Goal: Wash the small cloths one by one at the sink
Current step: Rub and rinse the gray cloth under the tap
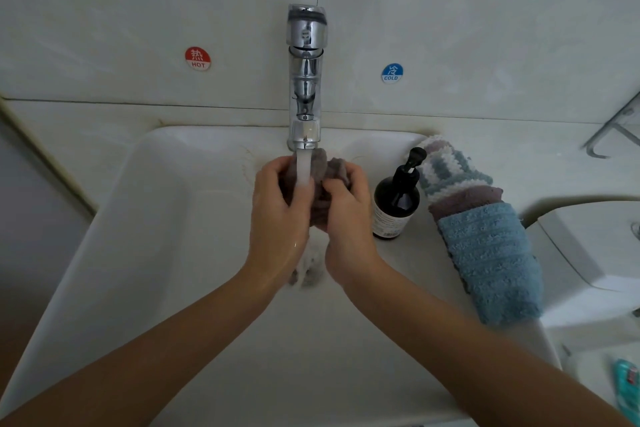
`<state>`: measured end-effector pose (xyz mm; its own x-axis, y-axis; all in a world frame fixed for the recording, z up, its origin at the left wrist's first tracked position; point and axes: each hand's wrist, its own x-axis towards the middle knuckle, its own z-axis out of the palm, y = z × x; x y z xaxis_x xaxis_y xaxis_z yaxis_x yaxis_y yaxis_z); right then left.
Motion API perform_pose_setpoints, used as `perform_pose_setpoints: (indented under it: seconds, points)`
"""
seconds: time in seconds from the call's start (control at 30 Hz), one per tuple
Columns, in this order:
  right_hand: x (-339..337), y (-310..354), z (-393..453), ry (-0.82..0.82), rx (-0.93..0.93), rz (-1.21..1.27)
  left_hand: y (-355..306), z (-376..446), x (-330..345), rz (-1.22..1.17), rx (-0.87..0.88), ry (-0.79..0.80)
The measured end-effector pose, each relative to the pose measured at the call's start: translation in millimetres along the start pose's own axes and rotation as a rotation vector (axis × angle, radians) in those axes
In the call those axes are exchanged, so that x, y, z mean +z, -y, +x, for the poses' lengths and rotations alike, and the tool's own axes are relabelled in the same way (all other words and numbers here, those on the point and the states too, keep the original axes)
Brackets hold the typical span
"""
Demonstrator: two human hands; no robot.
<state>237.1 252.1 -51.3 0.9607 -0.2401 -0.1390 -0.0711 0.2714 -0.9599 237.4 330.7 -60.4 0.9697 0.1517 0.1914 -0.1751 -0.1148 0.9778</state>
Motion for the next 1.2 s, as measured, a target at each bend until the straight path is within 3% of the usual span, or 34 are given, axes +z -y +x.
perform_pose_setpoints:
  seconds: [0.1, 0.2, 0.37, 0.67, 0.83, 0.9, 1.03, 1.13, 1.2]
  points:
    - [1, 1, 1, 0.05, 0.15, 0.003, 9, 0, -2, 0.218, 0.107, -0.026]
    - [1, -6, 3, 0.071, 0.102, -0.157, 12, 0, -3, 0.309, 0.111, -0.001]
    - [3, -9, 1, 0.095, 0.083, -0.313, 9, -1, -5, 0.191, 0.072, 0.038]
    - [9, -2, 0, 0.096, 0.104, -0.137, -6, -1, 0, 0.137, 0.024, -0.042]
    - [10, -6, 3, 0.02, -0.002, -0.349, 1, 4, 1, 0.165, 0.025, 0.002]
    - [7, -8, 2, -0.007, -0.047, -0.353, 0, 2, 3, 0.085, -0.036, 0.026]
    - [4, -10, 3, -0.078, -0.166, -0.275, -2, 4, 4, 0.006, -0.323, 0.125]
    - [3, -8, 2, -0.062, -0.233, -0.272, 0, 8, 3, 0.0, -0.369, 0.261]
    - [3, -7, 2, -0.022, -0.248, -0.269, -2, 9, -1, -0.07, -0.389, 0.26]
